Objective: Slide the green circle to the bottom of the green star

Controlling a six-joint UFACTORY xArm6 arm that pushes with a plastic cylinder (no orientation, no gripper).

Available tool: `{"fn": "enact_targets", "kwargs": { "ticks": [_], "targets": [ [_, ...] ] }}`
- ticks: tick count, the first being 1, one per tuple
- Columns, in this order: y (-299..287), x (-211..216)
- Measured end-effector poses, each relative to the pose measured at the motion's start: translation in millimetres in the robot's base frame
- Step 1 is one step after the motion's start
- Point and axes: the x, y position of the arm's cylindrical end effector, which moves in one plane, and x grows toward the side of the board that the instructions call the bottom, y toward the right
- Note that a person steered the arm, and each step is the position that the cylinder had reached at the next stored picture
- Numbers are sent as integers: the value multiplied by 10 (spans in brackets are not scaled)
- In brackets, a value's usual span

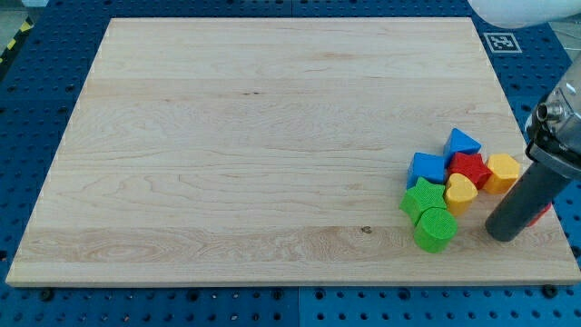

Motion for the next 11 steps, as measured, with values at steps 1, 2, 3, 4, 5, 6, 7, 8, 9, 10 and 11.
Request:
{"fn": "enact_targets", "kwargs": {
  "ticks": [1,2,3,4,5,6,7,8,9,10,11],
  "targets": [
    [-30,-63],
    [-125,-69],
    [-125,-115],
    [104,-193],
    [171,123],
    [168,329],
    [37,380],
    [-311,357],
    [-514,129],
    [-514,58],
    [-514,33]
  ]
}}
